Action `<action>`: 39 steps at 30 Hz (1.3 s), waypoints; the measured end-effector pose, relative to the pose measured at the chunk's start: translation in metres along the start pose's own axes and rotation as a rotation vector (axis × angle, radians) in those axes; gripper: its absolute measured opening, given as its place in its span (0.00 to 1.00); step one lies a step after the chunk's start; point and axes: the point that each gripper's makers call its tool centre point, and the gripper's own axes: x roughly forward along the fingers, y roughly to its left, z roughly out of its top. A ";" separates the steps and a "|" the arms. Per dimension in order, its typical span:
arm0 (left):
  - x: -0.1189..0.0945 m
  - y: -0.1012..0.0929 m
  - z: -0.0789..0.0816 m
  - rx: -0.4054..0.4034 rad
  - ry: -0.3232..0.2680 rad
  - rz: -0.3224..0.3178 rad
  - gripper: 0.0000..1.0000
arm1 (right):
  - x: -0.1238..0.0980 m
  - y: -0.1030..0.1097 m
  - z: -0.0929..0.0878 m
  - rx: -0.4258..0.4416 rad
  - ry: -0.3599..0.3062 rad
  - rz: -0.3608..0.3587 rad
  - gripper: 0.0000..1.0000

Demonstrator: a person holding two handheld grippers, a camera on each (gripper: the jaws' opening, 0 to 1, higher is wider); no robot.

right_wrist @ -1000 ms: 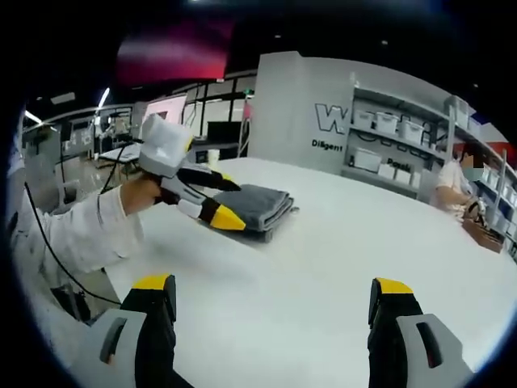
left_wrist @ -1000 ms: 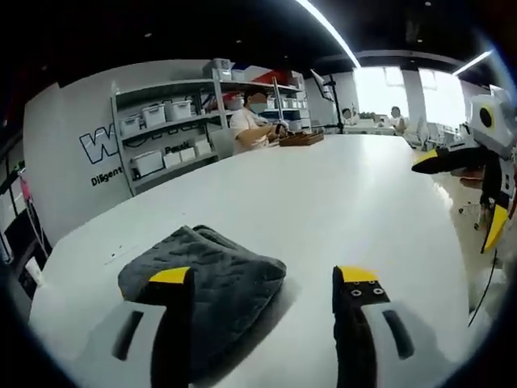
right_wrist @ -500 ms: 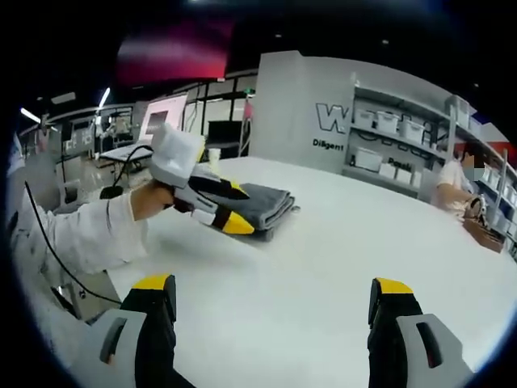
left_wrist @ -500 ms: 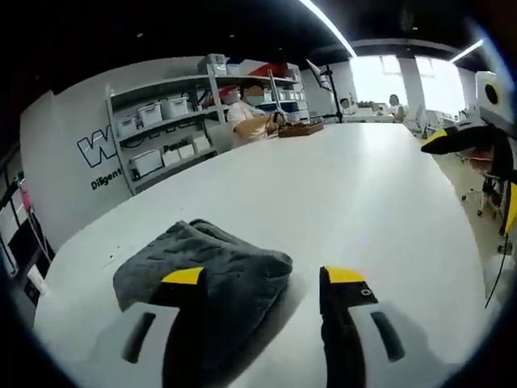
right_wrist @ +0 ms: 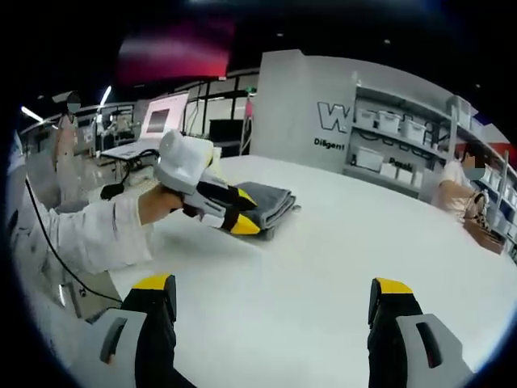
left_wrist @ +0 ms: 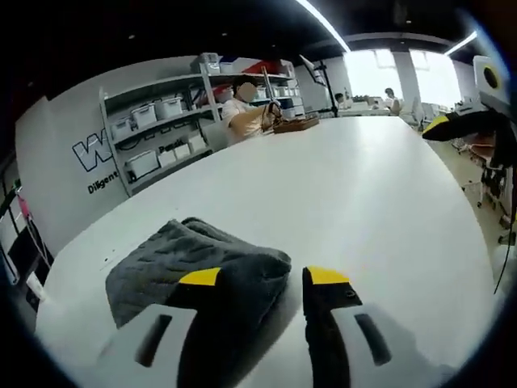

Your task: Open the folded towel by lifting each exposed corner and separating the folded layers until the towel lies flat within the target outline without major curled edges

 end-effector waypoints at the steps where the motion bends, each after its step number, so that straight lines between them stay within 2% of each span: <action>1: 0.001 0.001 0.000 0.006 0.000 0.004 0.35 | 0.000 0.000 0.000 0.000 0.001 -0.001 0.99; 5: 0.001 0.002 -0.001 0.009 0.002 0.008 0.22 | -0.001 -0.001 0.000 0.000 0.002 -0.002 0.99; 14: 0.001 0.005 -0.001 0.034 -0.016 0.018 0.09 | 0.001 0.001 0.000 -0.002 0.002 0.007 0.98; 31: 0.001 0.009 0.001 -0.015 -0.039 0.009 0.05 | 0.003 0.005 -0.002 -0.004 0.013 0.016 0.98; 39: -0.002 0.014 0.005 -0.083 -0.067 0.001 0.05 | 0.004 0.008 -0.002 -0.006 0.018 0.023 0.98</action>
